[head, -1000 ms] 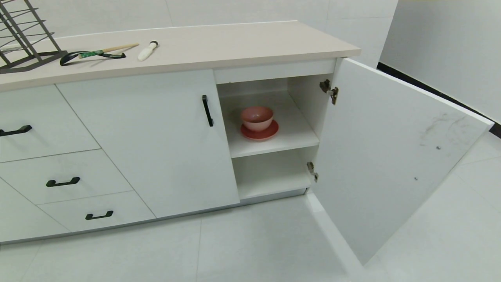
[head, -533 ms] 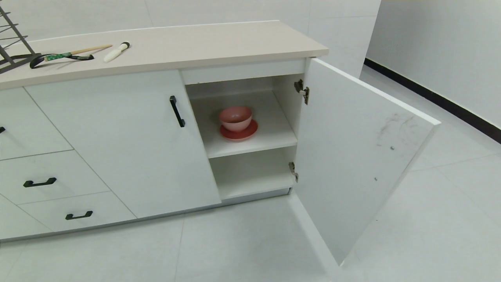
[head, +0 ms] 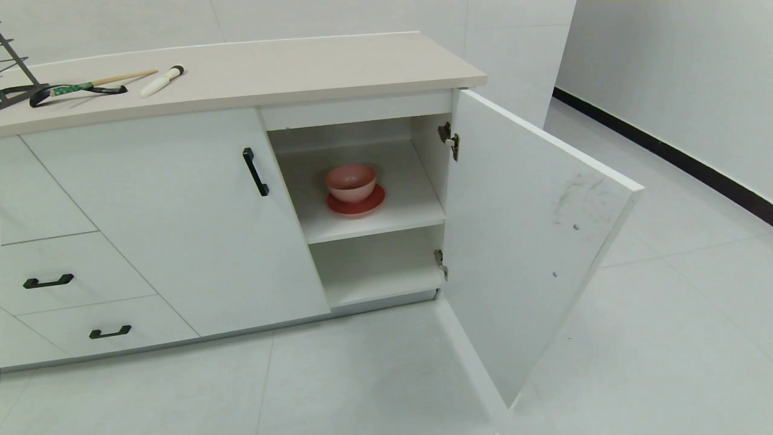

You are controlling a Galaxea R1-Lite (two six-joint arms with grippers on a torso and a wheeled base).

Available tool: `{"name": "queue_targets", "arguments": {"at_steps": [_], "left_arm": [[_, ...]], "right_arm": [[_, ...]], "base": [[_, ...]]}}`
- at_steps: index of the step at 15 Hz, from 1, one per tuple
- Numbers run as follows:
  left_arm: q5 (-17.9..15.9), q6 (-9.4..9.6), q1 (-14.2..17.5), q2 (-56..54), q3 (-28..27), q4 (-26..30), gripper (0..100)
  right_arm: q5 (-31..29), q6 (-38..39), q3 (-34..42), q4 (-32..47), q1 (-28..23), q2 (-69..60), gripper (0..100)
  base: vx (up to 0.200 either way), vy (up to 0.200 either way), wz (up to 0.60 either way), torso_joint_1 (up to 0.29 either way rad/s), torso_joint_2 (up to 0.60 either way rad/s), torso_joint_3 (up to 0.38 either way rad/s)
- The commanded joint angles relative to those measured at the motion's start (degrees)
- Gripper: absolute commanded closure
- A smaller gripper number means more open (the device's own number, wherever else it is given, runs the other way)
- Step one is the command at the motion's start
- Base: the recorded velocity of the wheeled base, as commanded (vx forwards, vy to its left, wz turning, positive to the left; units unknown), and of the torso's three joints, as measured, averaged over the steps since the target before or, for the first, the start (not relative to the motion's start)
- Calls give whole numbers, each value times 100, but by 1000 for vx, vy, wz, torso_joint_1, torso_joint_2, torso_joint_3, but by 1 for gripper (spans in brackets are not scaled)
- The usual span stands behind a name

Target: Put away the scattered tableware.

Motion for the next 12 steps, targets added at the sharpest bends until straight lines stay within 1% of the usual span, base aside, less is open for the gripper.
{"name": "queue_targets", "arguments": {"at_steps": [1,2,11,12], "left_arm": [[-4,-7,1,2,0,-1,0],[5,-7,1,2,0,-1,0],[5,-16,1,2,0,-1,0],[5,-16,1,2,0,-1,0]], "right_arm": [[5,-10,1,-1,-2,19,0],[5,-19,1,-1,-2,19,0],[5,-2,1,-1,-2,19,0],[5,-10,1,-1,-2,19,100]], "base": [[-200,0,0,2,2,7],[-200,0,0,7,-2,2],[0,0,0,0,0,0],[0,0,0,0,0,0]]}}
